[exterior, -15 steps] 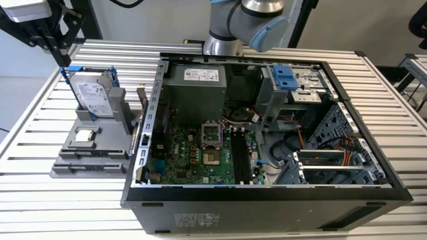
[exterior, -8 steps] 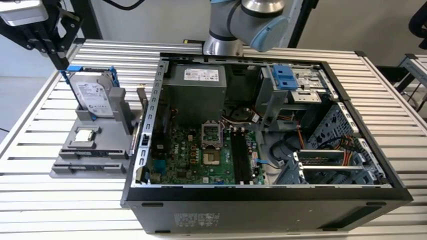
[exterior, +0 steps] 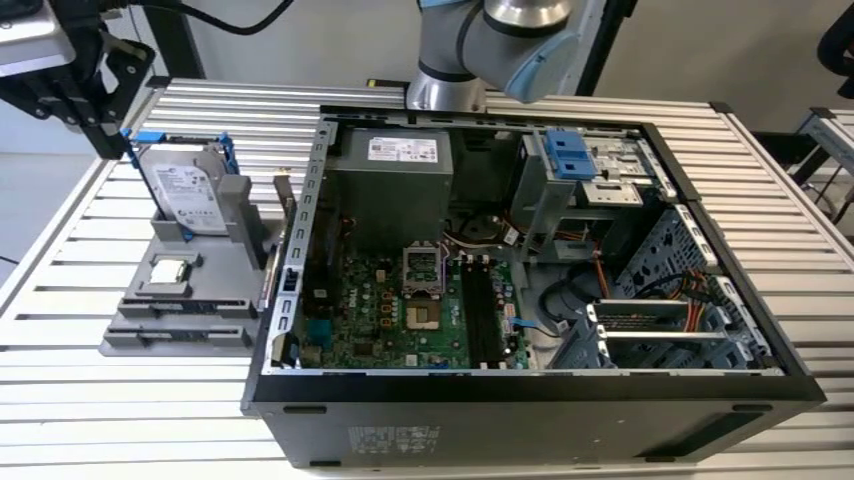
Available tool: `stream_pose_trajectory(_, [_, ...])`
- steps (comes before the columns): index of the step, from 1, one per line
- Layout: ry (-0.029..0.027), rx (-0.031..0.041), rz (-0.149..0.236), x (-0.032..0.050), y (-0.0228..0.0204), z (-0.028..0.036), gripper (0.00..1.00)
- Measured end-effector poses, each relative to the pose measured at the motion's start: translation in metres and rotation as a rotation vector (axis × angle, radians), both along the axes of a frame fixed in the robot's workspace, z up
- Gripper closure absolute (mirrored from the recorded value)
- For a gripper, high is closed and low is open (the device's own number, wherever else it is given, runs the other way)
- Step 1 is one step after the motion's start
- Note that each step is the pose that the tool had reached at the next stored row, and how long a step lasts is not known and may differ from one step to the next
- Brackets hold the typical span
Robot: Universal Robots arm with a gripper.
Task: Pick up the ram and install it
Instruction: 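Reach for the ram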
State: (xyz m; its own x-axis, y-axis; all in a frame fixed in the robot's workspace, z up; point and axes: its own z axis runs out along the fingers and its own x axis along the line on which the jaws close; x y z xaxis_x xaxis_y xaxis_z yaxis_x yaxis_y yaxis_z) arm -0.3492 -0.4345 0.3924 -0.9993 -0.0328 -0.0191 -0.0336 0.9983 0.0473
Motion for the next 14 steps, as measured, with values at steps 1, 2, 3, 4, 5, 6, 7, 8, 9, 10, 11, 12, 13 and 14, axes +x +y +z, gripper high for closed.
stream_pose_trajectory(1, [0.0001,-0.0001,-0.001,0.0000,-0.0036,0.0000,1.00])
stream_pose_trajectory(2, [0.0001,-0.0001,-0.001,0.0000,-0.0070,0.0000,1.00])
stream_pose_trajectory(3, [0.0000,0.0000,-0.002,0.0000,-0.0104,0.0000,1.00])
stream_pose_trajectory(4, [0.0000,0.0000,-0.002,0.0000,-0.0140,0.0000,1.00])
stream_pose_trajectory(5, [0.0000,-0.0001,-0.003,0.0000,-0.0172,-0.0001,1.00])
stream_pose_trajectory(6, [0.0001,-0.0001,-0.003,0.0000,-0.0208,0.0000,1.00])
stream_pose_trajectory(7, [0.0000,0.0000,-0.004,0.0000,-0.0243,-0.0001,1.00])
stream_pose_trajectory(8, [0.0000,0.0000,-0.004,0.0000,-0.0278,-0.0001,1.00])
stream_pose_trajectory(9, [0.0000,0.0000,-0.005,0.0000,-0.0313,-0.0001,1.00])
stream_pose_trajectory(10, [0.0000,0.0000,-0.006,0.0000,-0.0349,-0.0001,1.00])
stream_pose_trajectory(11, [0.0001,-0.0001,-0.007,0.0000,-0.0385,-0.0001,1.00])
stream_pose_trajectory(12, [0.0000,0.0000,-0.007,0.0000,-0.0418,-0.0002,1.00])
stream_pose_trajectory(13, [0.0000,0.0000,-0.008,0.0000,-0.0453,-0.0002,1.00])
stream_pose_trajectory(14, [0.0000,0.0000,-0.009,0.0000,-0.0485,-0.0002,1.00])
